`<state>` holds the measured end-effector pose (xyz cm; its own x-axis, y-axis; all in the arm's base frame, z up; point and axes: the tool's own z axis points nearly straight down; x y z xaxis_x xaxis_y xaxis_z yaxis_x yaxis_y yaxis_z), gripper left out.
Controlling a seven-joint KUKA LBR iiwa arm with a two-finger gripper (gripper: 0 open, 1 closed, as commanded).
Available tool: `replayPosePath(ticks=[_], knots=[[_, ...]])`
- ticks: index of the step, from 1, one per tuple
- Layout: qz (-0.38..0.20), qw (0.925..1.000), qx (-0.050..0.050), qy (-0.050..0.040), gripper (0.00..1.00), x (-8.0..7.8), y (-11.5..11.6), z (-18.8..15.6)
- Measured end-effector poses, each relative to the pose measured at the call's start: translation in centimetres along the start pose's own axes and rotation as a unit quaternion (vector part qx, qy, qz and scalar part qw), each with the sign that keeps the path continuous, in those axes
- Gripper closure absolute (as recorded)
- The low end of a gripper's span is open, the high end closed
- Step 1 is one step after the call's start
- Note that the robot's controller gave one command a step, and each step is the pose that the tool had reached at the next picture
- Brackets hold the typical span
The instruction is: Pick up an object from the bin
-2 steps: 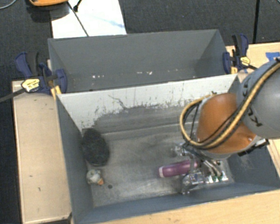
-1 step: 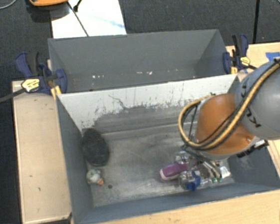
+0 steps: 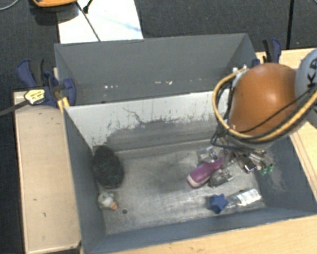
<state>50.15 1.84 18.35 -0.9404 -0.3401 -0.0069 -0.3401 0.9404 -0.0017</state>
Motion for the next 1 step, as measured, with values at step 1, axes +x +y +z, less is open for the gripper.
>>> replayPosePath(ticks=[1], knots=[[0.002, 1.0000, 0.001, -0.0016, 1.00, -0.33, -0.06, -8.19]])
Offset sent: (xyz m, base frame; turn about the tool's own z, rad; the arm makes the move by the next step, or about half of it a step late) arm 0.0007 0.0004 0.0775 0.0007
